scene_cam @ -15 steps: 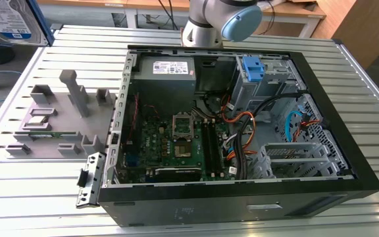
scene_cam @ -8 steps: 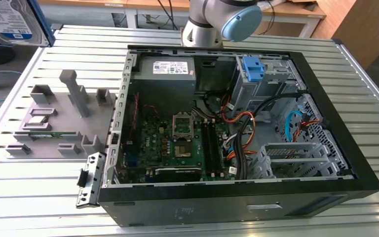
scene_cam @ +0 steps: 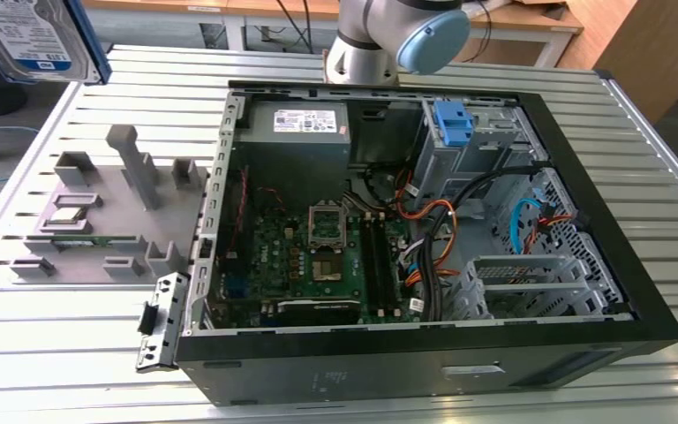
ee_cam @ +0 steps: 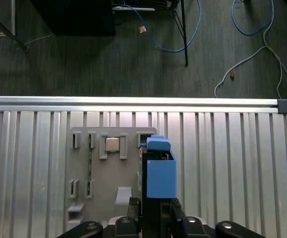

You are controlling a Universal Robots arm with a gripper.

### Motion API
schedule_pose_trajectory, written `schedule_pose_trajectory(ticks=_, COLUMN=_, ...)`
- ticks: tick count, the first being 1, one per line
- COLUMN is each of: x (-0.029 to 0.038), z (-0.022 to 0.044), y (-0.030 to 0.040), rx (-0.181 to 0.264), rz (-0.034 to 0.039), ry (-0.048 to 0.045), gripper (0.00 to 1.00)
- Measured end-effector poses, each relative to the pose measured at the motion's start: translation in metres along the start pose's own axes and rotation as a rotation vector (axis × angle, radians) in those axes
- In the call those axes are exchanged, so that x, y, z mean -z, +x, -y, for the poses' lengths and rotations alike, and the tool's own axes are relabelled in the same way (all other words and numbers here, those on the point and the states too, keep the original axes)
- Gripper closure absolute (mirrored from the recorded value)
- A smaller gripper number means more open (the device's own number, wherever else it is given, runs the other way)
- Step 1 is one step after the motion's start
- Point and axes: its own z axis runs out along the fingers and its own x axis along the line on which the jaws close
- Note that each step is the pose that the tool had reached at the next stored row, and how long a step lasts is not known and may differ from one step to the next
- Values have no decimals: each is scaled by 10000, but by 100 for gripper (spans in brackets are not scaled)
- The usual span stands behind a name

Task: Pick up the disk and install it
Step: 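Pick up the disk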

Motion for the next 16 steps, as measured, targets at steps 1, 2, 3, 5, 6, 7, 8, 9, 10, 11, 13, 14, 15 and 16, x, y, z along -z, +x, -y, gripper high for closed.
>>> schedule_pose_trajectory(ticks=1, x=0, z=0, y=0, rx=0, rz=0, ry=0, gripper=65)
schedule_pose_trajectory(ticks=2, x=0, z=1, y=0, rx=1, rz=0, ry=0, gripper=65)
schedule_pose_trajectory(ticks=3, x=3, z=1, y=0, rx=1, rz=0, ry=-1, gripper=65)
schedule_pose_trajectory(ticks=5, x=25, z=-1, y=-2, rx=1, rz=0, ry=0, gripper=65)
schedule_pose_trajectory(ticks=6, x=40, z=-2, y=-3, rx=1, rz=-1, ry=-1, gripper=65)
schedule_pose_trajectory(ticks=7, x=54, z=-3, y=-4, rx=1, rz=-1, ry=-2, gripper=65)
schedule_pose_trajectory(ticks=8, x=62, z=-4, y=-4, rx=1, rz=0, ry=-1, gripper=65)
schedule_pose_trajectory(ticks=9, x=64, z=-4, y=-4, rx=1, rz=0, ry=-1, gripper=65)
schedule_pose_trajectory(ticks=10, x=64, z=-4, y=-4, rx=1, rz=0, ry=0, gripper=65)
schedule_pose_trajectory(ticks=11, x=64, z=-4, y=-4, rx=1, rz=0, ry=0, gripper=65)
schedule_pose_trajectory(ticks=13, x=64, z=-4, y=-5, rx=1, rz=2, ry=0, gripper=65)
schedule_pose_trajectory(ticks=14, x=65, z=3, y=-4, rx=3, rz=1, ry=-1, gripper=65)
schedule_pose_trajectory(ticks=15, x=66, z=18, y=-4, rx=3, rz=1, ry=0, gripper=65)
schedule_pose_trajectory(ticks=16, x=69, z=38, y=-5, rx=2, rz=1, ry=-1, gripper=65)
